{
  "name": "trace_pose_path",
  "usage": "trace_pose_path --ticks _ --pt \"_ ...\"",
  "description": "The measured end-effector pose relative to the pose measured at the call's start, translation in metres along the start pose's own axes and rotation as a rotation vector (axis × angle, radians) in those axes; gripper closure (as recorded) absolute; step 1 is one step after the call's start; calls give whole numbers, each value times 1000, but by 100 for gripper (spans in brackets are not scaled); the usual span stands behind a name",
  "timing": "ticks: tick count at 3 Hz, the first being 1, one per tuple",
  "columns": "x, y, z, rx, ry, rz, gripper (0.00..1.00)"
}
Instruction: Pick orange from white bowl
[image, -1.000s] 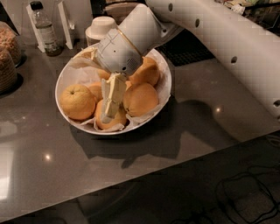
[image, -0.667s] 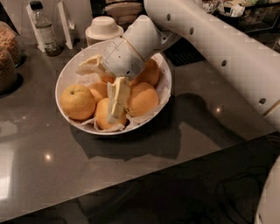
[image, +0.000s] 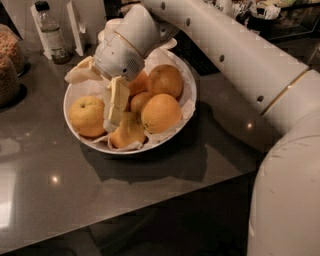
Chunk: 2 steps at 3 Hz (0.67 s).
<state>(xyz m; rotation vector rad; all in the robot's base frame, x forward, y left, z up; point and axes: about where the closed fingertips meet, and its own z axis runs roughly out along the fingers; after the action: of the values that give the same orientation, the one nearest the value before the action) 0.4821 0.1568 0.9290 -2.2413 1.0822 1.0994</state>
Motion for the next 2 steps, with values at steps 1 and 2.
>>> trace_pose_path --ticks 1,2 --pt "-1 -3 2 7 -4 -1 0" --pt "8 -4 8 12 -30 15 0"
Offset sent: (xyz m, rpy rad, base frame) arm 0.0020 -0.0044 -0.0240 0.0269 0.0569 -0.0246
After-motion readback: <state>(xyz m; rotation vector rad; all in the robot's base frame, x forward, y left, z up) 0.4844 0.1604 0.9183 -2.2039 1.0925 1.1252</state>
